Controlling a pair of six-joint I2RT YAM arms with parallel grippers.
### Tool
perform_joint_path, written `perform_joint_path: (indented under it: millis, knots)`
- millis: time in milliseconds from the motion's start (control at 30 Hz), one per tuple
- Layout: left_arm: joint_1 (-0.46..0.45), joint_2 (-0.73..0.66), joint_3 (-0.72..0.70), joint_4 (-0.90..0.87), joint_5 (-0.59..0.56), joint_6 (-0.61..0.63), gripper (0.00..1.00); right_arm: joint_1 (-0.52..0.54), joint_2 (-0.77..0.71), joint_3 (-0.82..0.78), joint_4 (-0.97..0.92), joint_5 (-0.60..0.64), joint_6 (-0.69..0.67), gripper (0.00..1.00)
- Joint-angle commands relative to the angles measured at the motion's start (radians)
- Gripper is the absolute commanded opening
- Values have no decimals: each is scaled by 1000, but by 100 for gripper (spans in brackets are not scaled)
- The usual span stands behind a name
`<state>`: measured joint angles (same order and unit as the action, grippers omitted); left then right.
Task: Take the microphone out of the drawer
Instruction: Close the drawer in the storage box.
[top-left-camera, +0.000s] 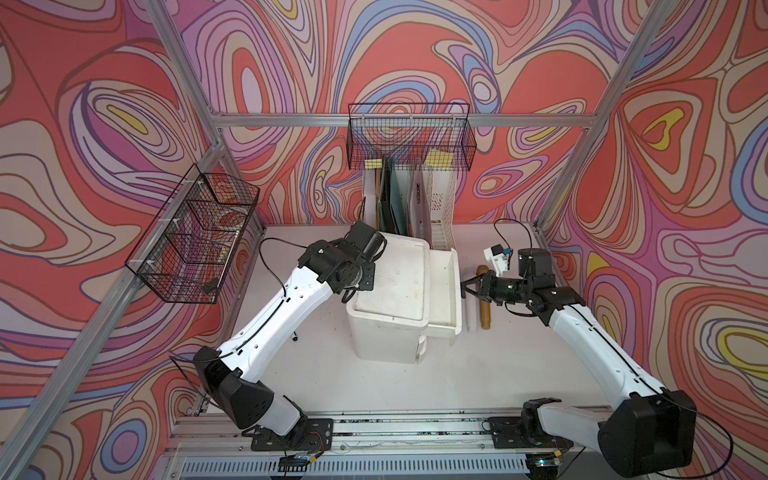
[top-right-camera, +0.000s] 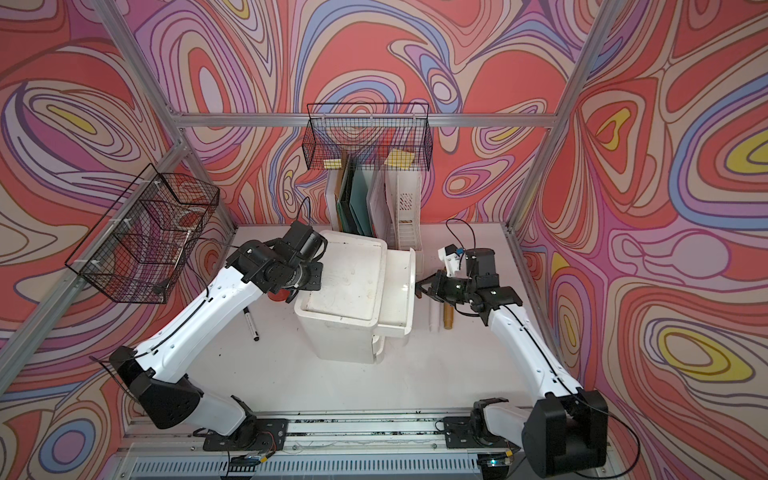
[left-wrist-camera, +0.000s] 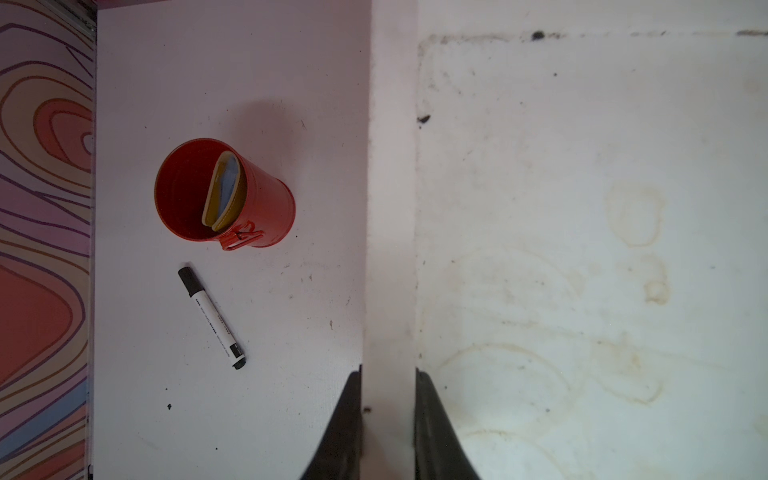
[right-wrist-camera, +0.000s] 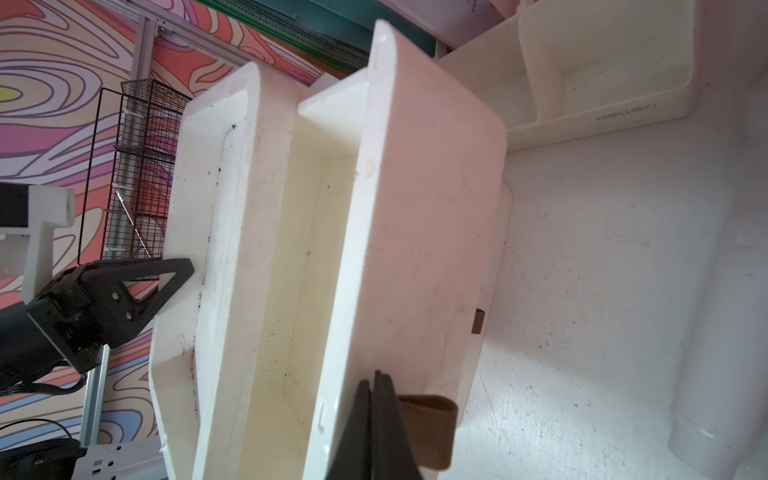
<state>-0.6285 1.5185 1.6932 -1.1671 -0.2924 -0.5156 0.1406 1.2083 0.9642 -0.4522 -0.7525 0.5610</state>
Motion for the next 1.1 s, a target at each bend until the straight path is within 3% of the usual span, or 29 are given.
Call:
perform_joint_path:
  millis: [0,600,900,1067]
  knots:
    - [17,16,-29,-78,-99,17,0,47,14,5,77,5,42,0]
    - [16,15,-33,-75,-93,14,0,266,165,59,244,76,127,0]
    - [16,11,-32,-73,-97,15,0,266,83,38,140,309,106,0]
    - [16,8,-41,-66,-94,18,0,265,52,-13,138,350,129,0]
